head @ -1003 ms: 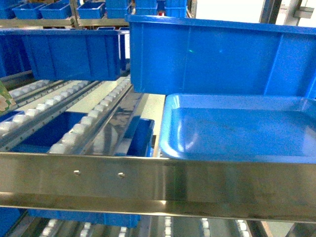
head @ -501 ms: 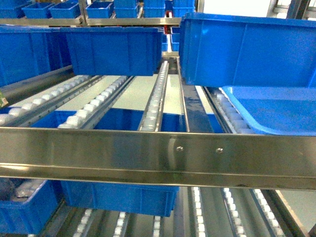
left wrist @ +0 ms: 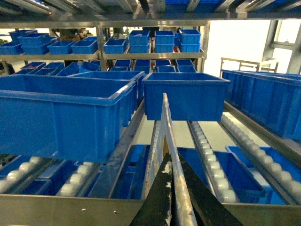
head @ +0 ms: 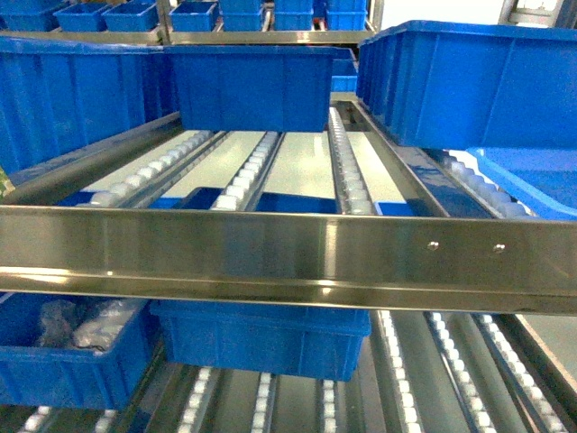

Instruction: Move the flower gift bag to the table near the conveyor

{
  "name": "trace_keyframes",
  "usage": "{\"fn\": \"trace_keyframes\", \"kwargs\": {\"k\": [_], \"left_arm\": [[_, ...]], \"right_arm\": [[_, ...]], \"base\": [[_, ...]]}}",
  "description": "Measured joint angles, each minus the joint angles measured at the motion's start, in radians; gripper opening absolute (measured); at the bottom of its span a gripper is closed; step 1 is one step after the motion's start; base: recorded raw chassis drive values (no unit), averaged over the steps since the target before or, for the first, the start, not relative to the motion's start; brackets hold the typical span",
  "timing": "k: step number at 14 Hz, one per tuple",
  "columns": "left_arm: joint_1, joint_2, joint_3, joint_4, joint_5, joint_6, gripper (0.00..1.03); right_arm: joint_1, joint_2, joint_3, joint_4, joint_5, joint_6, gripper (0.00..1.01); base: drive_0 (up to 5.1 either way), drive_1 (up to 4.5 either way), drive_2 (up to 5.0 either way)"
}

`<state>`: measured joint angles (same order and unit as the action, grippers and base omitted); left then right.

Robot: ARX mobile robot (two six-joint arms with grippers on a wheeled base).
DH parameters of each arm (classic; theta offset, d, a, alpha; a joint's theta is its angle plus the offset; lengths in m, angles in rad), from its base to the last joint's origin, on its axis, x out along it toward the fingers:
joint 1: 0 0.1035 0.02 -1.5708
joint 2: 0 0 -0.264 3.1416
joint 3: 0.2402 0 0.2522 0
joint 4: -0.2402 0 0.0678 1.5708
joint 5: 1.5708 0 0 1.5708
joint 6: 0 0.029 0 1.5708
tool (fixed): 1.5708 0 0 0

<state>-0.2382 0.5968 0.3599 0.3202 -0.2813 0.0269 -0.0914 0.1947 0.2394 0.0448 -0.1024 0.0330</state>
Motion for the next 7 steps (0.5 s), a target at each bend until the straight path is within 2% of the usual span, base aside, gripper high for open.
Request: {"fn": "trace_keyframes", "kwargs": {"k": [7], "left_arm": [[0.0, 0.001, 0.0, 0.003, 0.0, 0.0, 0.02]], "right_arm": [[0.0, 0.0, 0.0, 0.007, 0.0, 0.0, 0.02]], "base": [[-4.5, 0.35, 4.1]]}}
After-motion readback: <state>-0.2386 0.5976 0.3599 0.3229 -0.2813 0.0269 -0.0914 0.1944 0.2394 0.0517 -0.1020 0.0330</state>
